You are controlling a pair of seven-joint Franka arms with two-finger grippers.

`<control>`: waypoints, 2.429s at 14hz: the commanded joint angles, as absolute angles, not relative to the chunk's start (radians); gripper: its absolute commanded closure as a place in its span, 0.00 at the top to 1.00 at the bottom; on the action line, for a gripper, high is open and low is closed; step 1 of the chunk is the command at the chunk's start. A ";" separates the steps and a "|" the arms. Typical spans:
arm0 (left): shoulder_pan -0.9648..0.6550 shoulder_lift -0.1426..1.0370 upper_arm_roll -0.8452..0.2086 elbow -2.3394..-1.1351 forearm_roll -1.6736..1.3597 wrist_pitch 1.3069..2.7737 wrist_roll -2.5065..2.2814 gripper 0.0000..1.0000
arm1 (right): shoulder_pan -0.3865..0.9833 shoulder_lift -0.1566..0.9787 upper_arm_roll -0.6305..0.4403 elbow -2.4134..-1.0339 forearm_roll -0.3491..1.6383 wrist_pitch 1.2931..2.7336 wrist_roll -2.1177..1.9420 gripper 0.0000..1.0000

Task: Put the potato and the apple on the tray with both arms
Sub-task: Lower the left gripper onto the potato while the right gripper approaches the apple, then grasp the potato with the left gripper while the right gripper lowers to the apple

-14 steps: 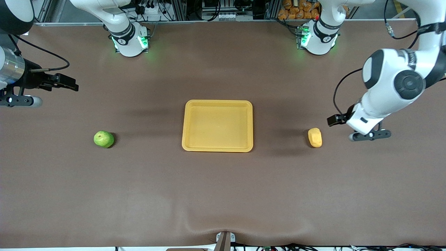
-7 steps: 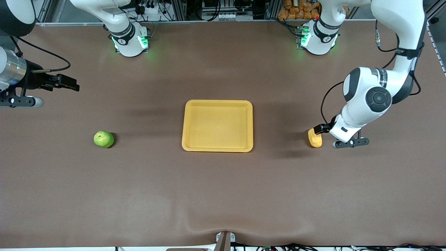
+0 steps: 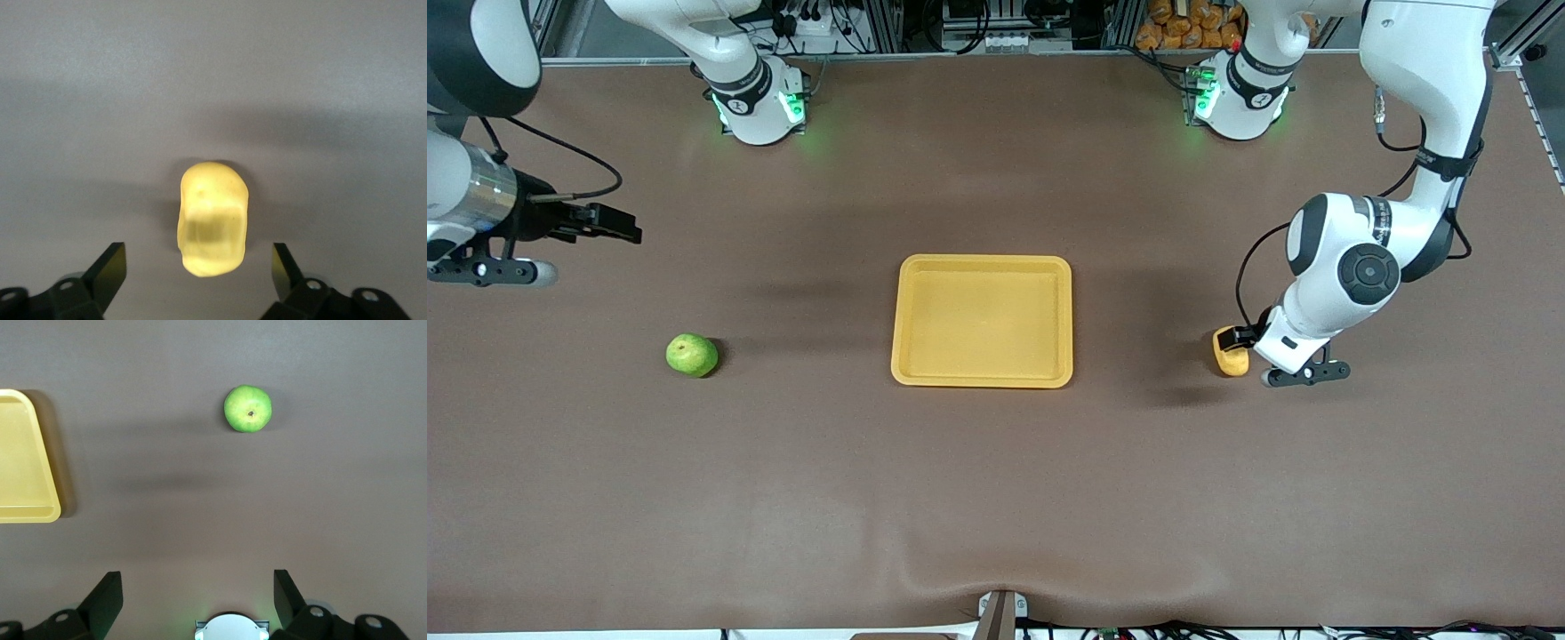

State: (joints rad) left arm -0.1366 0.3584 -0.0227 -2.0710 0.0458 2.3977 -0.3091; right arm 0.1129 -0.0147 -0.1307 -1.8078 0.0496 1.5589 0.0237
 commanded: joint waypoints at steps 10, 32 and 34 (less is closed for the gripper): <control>-0.137 0.439 -0.026 -2.089 0.060 2.494 -0.334 0.81 | 0.045 -0.069 -0.141 -2.252 0.049 2.089 -0.421 1.00; -0.231 0.394 -0.192 -1.879 0.061 2.299 -0.232 0.00 | 0.000 0.311 -0.133 -2.258 0.167 2.600 -1.546 1.00; -0.288 0.414 -0.189 -1.846 0.061 2.299 -0.236 0.00 | 0.017 0.336 -0.133 -2.252 0.279 2.611 -1.664 1.00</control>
State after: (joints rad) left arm -0.2416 0.3821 -0.1940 -1.9007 0.0459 2.3195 -0.2316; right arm 0.0122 0.3135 -0.1402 -2.2607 0.1874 2.5939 -1.5553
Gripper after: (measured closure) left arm 0.507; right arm 0.000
